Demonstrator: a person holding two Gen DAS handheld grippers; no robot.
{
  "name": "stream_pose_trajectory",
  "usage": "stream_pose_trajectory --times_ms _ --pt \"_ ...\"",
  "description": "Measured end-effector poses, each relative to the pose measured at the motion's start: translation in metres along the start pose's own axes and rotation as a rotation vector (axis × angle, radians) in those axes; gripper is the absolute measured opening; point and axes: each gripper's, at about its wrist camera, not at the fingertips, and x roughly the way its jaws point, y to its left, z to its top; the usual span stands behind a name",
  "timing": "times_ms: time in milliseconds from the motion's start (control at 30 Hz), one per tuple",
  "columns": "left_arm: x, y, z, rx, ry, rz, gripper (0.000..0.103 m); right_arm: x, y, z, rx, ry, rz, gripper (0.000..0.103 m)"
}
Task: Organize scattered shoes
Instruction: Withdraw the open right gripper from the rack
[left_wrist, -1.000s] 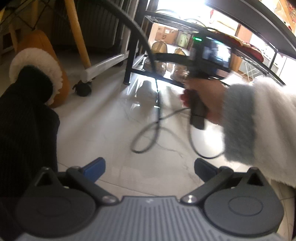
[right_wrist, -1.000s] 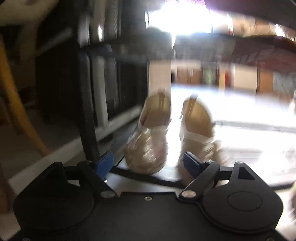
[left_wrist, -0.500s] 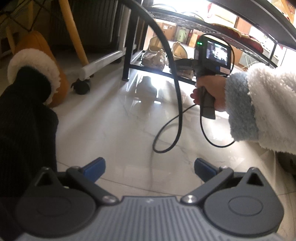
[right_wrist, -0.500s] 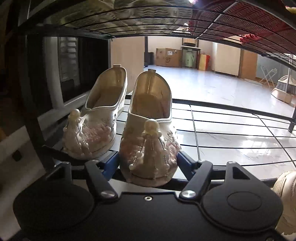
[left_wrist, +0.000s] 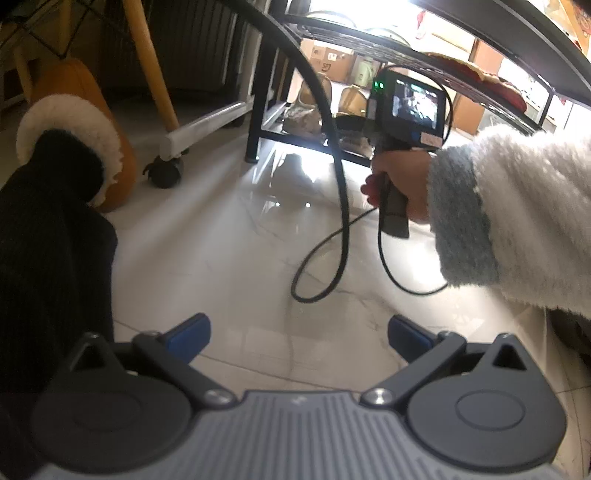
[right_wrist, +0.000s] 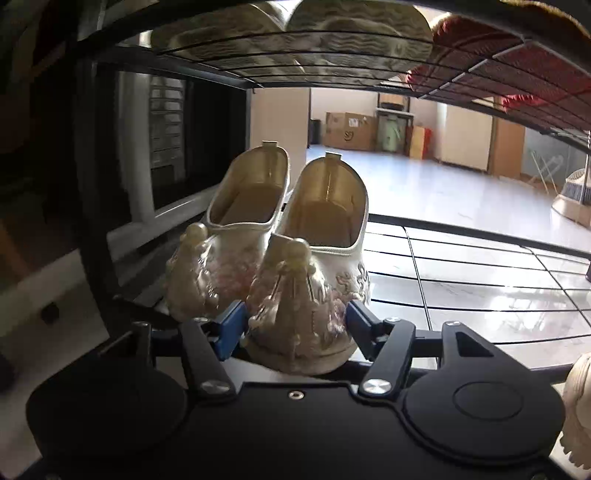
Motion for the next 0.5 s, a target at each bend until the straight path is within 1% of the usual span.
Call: stream_pose_trajectory --times_ms 133,200,233,267,300,333,367,400,433,500 --pt "0.001 0.001 0.0 -0.002 -0.001 0.001 0.103 0.013 -0.003 0.011 0.028 0.03 0.006 0.062" --pt "0.002 0.002 0.0 -0.005 -0.001 0.002 0.103 0.013 -0.002 0.013 0.027 0.04 0.01 0.065" --pt "0.002 0.002 0.0 -0.004 -0.001 0.003 0.103 0.009 -0.002 0.013 0.02 0.038 0.017 0.075" --pt "0.002 0.002 0.0 -0.001 -0.002 0.003 0.103 0.005 -0.002 0.013 0.019 0.03 0.019 0.092" --pt "0.002 0.002 0.0 0.001 -0.004 0.003 0.103 0.0 -0.002 0.012 0.017 0.018 0.017 0.098" --pt "0.001 0.001 -0.001 0.007 -0.012 0.004 0.103 -0.013 -0.002 0.01 0.005 -0.029 -0.011 0.1" --pt "0.001 0.001 -0.001 0.013 -0.019 0.006 0.103 -0.024 -0.002 0.007 -0.013 -0.061 -0.018 0.1" --pt "0.001 0.0 -0.001 0.017 -0.023 0.007 0.103 -0.03 -0.003 0.006 -0.022 -0.065 -0.013 0.1" --pt "0.0 -0.001 -0.002 0.02 -0.027 0.008 0.103 -0.044 -0.004 0.004 -0.039 -0.064 -0.011 0.101" --pt "-0.001 -0.001 -0.002 0.026 -0.033 0.011 0.103 -0.063 -0.007 0.002 -0.038 -0.053 -0.016 0.103"
